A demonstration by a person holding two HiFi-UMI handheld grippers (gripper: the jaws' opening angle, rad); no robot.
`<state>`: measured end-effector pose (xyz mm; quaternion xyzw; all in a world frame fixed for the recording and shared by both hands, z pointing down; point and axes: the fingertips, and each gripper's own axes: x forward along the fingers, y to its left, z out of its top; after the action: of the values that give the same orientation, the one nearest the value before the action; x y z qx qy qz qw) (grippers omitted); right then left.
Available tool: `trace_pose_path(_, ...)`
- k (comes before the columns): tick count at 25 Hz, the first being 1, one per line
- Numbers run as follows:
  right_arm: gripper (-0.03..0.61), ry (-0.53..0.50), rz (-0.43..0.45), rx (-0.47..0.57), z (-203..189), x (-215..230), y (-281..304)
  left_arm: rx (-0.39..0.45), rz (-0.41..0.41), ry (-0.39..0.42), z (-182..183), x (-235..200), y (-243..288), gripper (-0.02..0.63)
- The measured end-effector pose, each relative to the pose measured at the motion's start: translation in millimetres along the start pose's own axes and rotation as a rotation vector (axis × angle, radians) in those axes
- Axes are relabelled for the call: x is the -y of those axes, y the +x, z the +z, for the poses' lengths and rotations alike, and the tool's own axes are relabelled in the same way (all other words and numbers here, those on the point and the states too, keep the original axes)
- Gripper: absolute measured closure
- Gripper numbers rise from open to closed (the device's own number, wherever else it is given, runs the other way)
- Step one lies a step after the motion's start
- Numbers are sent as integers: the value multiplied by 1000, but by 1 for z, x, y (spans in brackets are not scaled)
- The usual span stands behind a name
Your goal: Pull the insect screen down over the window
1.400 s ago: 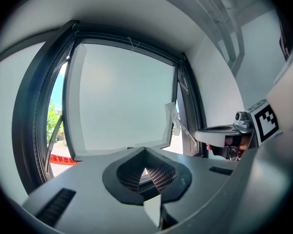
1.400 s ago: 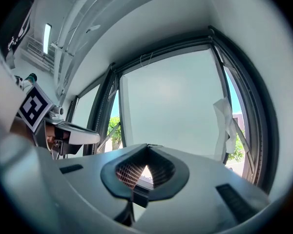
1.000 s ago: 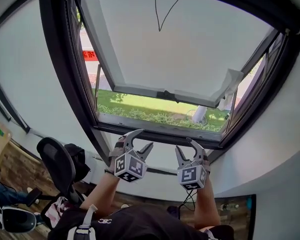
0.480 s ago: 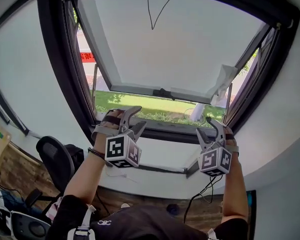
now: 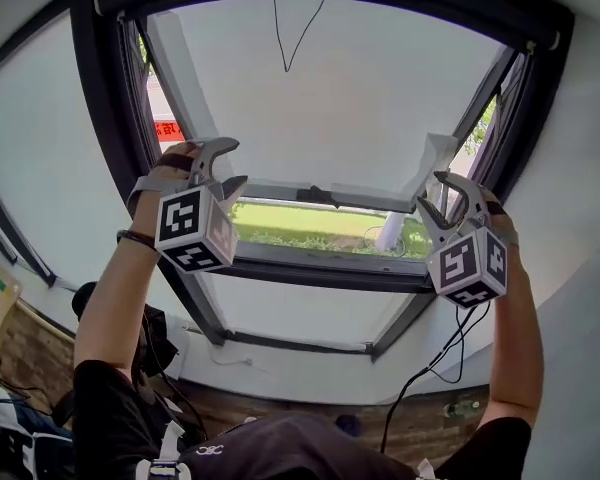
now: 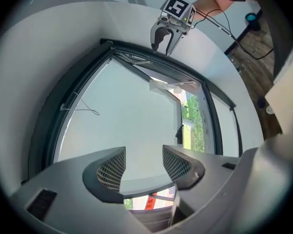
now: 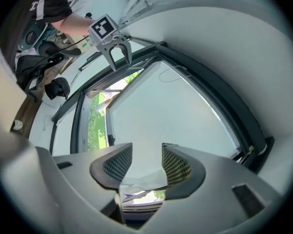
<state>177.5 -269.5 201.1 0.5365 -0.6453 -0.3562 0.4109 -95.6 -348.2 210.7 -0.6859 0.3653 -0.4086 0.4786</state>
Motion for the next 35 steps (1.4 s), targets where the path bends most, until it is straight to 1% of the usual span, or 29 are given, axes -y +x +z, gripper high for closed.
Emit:
trace_pose_path(2,379,-62,-44,2,10,24,-3,8,10,7,0,-27,-1,397)
trace_pose_path(4,379,-113,-86,5,19,48,-4,5,11,11,-1,-52,1,394)
trace_pose_path(6,377,-136,-120,7,25,72,-5,-24,16,32,-7,-75,4,390)
trace_pose_path(8,376,-161,-151,4,28,99,-3,-73,16,58,-18,-97,8,373)
trace_pose_path(10,371,-200,-181,-14,29,123,-1,-99,32,66,-24,-122,9,370)
trace_pose_path(14,367,-256,-217,-37,37,161,4,-65,140,70,-19,-188,4,373)
trace_pose_path(16,367,-273,-231,-47,41,177,6,-41,166,55,-14,-214,0,373)
trace_pose_path(19,367,-259,-256,-63,44,205,11,-30,190,50,-8,-244,-1,374)
trace_pose_path(21,365,-253,-274,-79,46,221,18,-45,201,65,-8,-256,2,374)
trace_pose_path(24,356,-275,-300,-111,47,236,28,-60,209,73,-8,-269,5,377)
trace_pose_path(29,356,-268,-325,-149,43,254,42,-87,144,69,-19,-264,16,393)
trace_pose_path(32,356,-271,-329,-181,35,263,49,-104,151,73,-24,-269,24,396)
trace_pose_path(35,356,-293,-334,-202,32,265,56,-141,152,88,-32,-270,32,402)
